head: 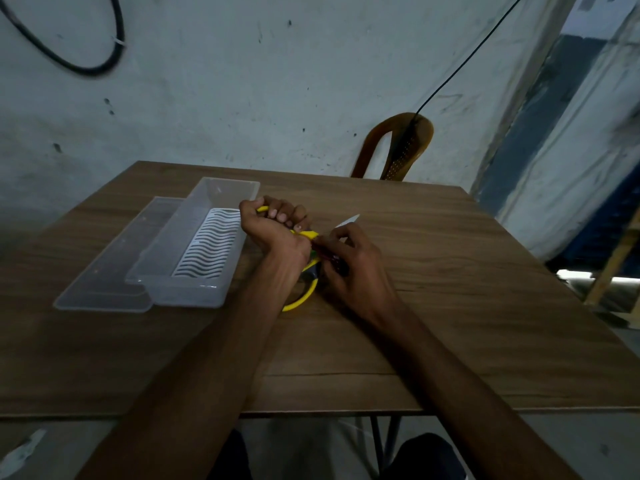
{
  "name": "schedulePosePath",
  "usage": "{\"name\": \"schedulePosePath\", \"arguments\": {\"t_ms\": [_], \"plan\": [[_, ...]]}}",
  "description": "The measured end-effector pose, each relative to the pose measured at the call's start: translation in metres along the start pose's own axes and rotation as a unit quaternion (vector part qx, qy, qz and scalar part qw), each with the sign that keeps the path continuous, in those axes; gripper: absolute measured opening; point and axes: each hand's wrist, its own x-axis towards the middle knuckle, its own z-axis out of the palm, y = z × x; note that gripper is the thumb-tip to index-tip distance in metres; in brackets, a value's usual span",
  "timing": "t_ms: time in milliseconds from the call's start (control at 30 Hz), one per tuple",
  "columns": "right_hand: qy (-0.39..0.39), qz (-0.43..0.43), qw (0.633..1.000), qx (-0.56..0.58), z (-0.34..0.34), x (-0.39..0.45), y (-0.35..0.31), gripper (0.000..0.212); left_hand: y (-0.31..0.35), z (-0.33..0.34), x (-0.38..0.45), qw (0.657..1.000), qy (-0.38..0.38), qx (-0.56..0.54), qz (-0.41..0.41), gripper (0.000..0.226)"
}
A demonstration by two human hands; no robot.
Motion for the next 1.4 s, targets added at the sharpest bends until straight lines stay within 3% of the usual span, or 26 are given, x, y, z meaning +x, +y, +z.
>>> {"name": "schedulePosePath", "arguments": {"t_ms": [233, 400, 467, 600, 667, 933, 1067, 1267, 1400], "plan": [[0.006, -0.024, 0.998, -0.06, -0.001, -0.003, -0.003, 0.03, 0.002, 0.0, -0.001, 1.0, 0.015, -0.012, 0.009, 0.031], [-0.033, -0.011, 0.993, -0.112, -0.009, -0.006, 0.005, 0.018, 0.012, -0.001, 0.006, 0.999, 0.015, -0.035, 0.016, 0.028], [0.015, 0.011, 0.998, -0.061, -0.017, -0.005, 0.008, 0.016, 0.014, -0.001, 0.007, 0.999, 0.004, -0.046, 0.02, 0.021], [0.185, 0.013, 0.983, -0.015, -0.024, -0.002, 0.003, 0.024, 0.012, -0.001, 0.007, 0.999, -0.002, -0.042, 0.025, 0.019], [0.214, 0.001, 0.977, -0.013, -0.023, -0.002, 0.002, 0.026, 0.011, 0.001, 0.005, 0.999, -0.005, -0.034, 0.025, 0.019], [0.102, 0.05, 0.993, -0.014, -0.004, -0.002, 0.004, 0.029, 0.001, 0.005, -0.001, 1.0, -0.02, -0.014, 0.012, 0.02], [0.043, 0.02, 0.999, -0.012, -0.001, -0.007, 0.003, 0.034, 0.006, 0.005, -0.002, 1.0, -0.018, -0.015, 0.02, 0.021], [0.086, 0.043, 0.995, -0.027, -0.003, -0.003, 0.002, 0.025, 0.002, 0.007, -0.004, 0.999, -0.017, -0.034, 0.021, 0.02], [0.029, 0.007, 0.999, -0.028, 0.001, -0.007, 0.002, 0.034, 0.005, 0.004, -0.002, 1.0, -0.009, -0.009, 0.019, 0.02]]}}
